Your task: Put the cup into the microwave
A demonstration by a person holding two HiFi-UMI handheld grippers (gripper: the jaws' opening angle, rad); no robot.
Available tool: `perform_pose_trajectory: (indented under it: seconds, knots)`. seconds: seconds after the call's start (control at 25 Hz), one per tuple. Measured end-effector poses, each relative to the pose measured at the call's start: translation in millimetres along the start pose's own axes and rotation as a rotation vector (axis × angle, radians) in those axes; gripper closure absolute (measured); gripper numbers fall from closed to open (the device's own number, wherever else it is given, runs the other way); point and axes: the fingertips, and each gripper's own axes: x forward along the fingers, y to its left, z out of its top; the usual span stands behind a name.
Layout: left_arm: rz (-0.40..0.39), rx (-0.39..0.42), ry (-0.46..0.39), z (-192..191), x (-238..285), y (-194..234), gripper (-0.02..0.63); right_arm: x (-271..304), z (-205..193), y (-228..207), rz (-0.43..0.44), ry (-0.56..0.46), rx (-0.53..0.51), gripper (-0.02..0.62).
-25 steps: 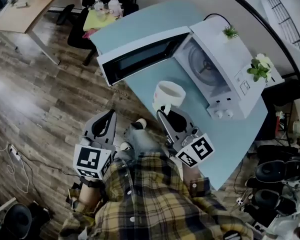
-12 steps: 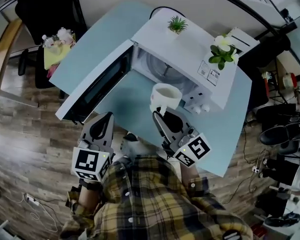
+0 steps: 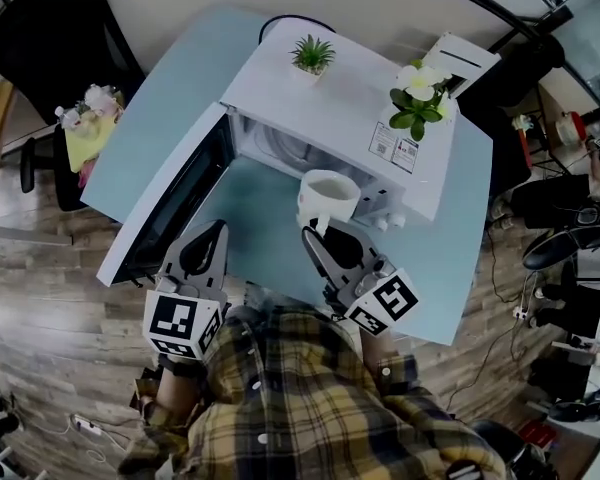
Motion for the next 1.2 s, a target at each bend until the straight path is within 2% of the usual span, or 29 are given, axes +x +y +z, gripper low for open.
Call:
perform_pose_trajectory:
  seconds: [0.32, 0.96, 1.2]
  knots:
    - [-0.074, 0.025, -0.006, 1.6, 32.8, -4.9, 0.615, -1.6, -1.4, -9.9, -0.033, -0.016, -0.03, 0.537]
    - [-0.244, 0.071, 0.026, 5.1, 63.7, -17.5, 0.615, -14.4, -3.7, -22.5, -0.202, -0.022, -0.016, 0.537]
    - [-0.279, 0.08, 0.039, 6.2, 68.8, -16.1, 0.615, -10.1, -3.6, -22.9, -0.232, -0.021, -0.019, 0.537]
